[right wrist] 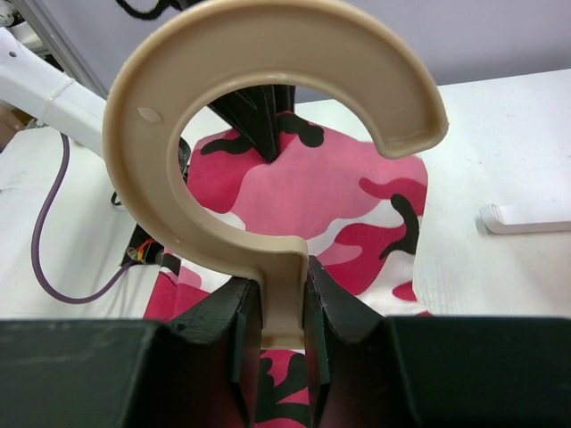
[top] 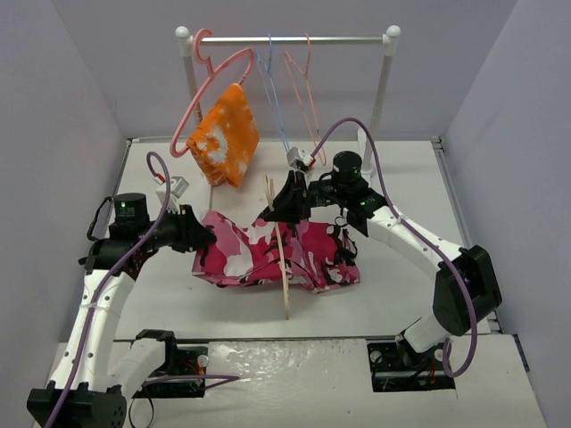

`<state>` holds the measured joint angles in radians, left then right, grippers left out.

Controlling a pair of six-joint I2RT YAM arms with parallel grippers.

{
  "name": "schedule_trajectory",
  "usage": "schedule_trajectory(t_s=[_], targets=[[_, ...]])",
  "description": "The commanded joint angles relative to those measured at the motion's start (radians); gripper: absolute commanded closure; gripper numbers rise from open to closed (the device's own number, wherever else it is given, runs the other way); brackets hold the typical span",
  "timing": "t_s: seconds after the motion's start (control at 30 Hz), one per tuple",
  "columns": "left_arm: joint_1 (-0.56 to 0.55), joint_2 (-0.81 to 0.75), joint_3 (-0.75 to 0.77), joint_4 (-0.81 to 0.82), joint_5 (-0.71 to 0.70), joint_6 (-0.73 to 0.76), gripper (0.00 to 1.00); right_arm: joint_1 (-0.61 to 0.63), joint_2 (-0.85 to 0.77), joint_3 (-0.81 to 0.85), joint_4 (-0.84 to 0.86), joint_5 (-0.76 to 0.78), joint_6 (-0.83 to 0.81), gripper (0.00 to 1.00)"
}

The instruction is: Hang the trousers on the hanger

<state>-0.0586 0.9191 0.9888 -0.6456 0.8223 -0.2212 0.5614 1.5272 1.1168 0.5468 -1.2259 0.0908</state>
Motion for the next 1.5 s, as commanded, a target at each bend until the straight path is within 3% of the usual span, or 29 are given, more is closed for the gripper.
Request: schedule_trajectory(t_s=[0.0, 0.1, 0.3, 0.47, 0.77, 0.9, 1.07, 1.23, 1.3, 1.47], targets=[[0.005, -0.021, -0.054, 0.125, -0.102, -0.066, 0.77, -0.005, -0.077, 0.114, 0.182, -0.004, 0.067, 1.0], [0.003, -0.036, -0.105, 0.174, -0.128, -0.12, 0.66, -0.005, -0.086, 0.188, 0.137, 0.031, 0.072, 1.0], [0.001, -0.065, -0.178, 0.278, -0.191, -0.225, 0.63, -0.005, -0.078, 0.443, -0.028, 0.107, 0.06, 1.0], [-0.027, -0.054, -0.209, 0.466, -0.232, -0.324, 0.62, -0.003, -0.074, 0.569, -0.029, 0.151, 0.12, 1.0], [-0.262, 0.068, -0.159, 0.624, -0.472, -0.337, 0.62, 0.008, -0.057, 0.682, -0.035, 0.208, 0.184, 1.0], [-0.273, 0.111, -0.139, 0.629, -0.509, -0.345, 0.58, 0.009, -0.042, 0.73, -0.123, 0.235, 0.134, 1.0], [-0.27, 0.053, -0.011, 0.44, -0.65, -0.21, 0.35, 0.008, -0.05, 0.731, -0.294, 0.342, 0.03, 1.0], [-0.27, 0.023, 0.286, 0.172, -0.718, -0.098, 0.16, 0.019, -0.074, 0.666, -0.357, 0.453, -0.037, 1.0], [-0.271, 0.023, 0.385, 0.112, -0.701, -0.039, 0.13, 0.027, -0.076, 0.656, -0.378, 0.499, -0.057, 1.0], [-0.273, 0.038, 0.568, 0.034, -0.508, 0.05, 0.07, 0.057, -0.063, 0.643, -0.403, 0.636, -0.082, 1.0]])
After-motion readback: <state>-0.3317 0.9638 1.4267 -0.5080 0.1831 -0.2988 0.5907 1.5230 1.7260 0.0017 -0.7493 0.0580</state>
